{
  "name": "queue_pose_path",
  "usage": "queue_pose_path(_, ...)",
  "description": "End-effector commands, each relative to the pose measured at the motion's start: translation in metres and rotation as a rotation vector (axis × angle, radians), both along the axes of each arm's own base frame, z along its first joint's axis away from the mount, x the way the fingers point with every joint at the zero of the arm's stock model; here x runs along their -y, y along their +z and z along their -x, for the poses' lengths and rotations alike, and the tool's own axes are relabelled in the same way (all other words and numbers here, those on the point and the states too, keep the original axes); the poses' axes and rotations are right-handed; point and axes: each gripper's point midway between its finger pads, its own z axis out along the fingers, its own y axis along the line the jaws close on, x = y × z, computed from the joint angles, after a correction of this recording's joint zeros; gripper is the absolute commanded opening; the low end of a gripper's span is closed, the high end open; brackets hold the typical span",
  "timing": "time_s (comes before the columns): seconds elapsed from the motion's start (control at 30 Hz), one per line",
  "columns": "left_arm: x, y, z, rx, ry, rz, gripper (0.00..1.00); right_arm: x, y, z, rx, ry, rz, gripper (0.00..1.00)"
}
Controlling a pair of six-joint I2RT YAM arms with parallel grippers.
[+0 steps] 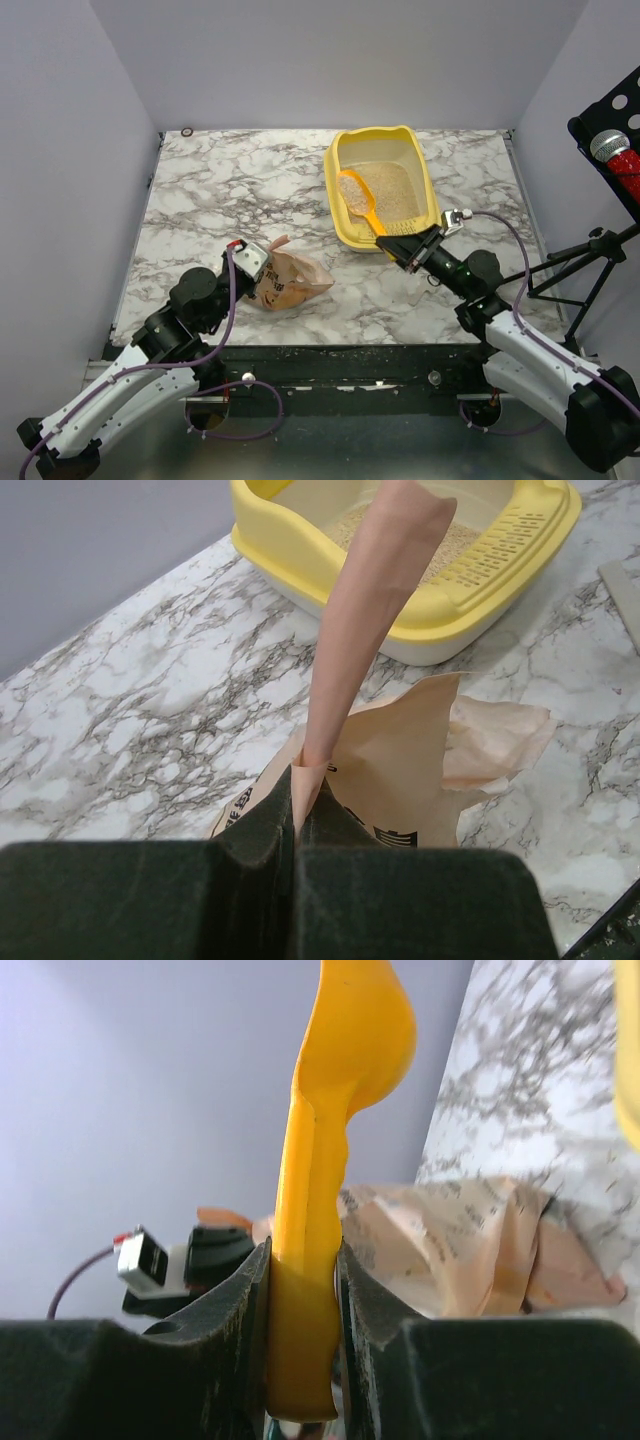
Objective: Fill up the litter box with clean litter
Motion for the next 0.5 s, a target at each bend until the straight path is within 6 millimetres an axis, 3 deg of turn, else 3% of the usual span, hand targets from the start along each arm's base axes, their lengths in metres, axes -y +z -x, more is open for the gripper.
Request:
queue_pose_path(0.0,0.005,0.038,0.003,0.086,-0.026,0.108,0.00,0.029,0.038,-0.043,0.086,-0.223,-0.088,0.00)
queue_pose_path(0.17,0.003,0.039,0.002,0.086,-0.017,0.113,0.00,0.054,0.023,-0.083,0.035,-0.360,-0.029,0.00)
queue_pose_path(0.3,0.005,0.038,0.003,0.082,-0.023,0.112,0.00,0.057,0.009,-0.109,-0.020,-0.382,0.089,0.00)
queue_pose_path(0.47,0.003,0.040,0.002,0.079,-0.013,0.113,0.00,0.062,-0.036,-0.133,-0.154,-0.402,0.374,0.00)
